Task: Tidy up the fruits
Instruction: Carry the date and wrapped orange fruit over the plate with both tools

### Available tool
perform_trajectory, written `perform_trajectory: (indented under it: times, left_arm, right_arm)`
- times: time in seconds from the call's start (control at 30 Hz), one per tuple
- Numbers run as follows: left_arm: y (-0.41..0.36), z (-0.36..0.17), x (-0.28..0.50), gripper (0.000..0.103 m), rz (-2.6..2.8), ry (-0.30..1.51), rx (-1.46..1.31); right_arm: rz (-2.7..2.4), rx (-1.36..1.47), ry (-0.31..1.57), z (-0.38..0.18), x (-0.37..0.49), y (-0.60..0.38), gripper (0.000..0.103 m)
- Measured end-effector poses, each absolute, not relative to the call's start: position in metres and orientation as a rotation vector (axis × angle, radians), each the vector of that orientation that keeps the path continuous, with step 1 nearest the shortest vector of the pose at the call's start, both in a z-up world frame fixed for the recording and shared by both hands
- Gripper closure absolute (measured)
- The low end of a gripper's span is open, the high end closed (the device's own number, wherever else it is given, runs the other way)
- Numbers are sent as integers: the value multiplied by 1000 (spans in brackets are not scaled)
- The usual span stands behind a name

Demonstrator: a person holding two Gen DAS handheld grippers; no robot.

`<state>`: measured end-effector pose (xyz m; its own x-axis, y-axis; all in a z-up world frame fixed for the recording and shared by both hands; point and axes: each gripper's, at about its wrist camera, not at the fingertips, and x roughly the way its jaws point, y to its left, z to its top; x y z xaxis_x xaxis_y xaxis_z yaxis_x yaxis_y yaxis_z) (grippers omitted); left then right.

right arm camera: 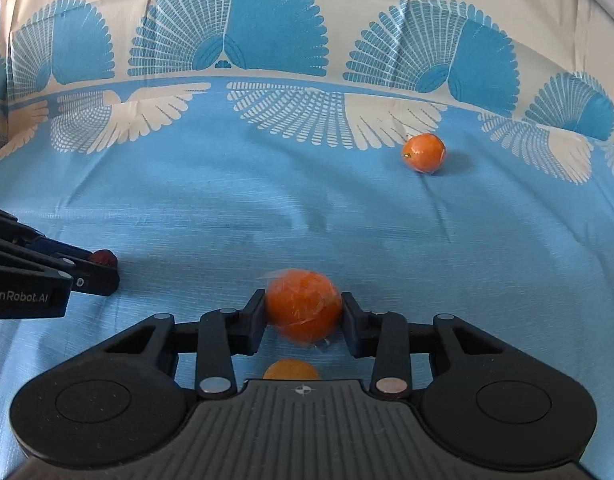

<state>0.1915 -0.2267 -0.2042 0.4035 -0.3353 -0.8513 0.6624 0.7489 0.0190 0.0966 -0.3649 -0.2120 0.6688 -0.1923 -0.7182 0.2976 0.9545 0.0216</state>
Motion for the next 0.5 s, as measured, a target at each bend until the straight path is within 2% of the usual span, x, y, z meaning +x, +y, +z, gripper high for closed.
perform_trajectory:
  times: [0.2, 0.5]
  left_arm:
    - [-203, -158, 163, 81, -587, 956, 357]
    - [-123, -74, 86, 81, -465, 948, 335]
  right_arm:
    - [-297, 177, 675, -162, 63, -359, 63]
    - [-236, 196, 542, -69, -15, -315, 63]
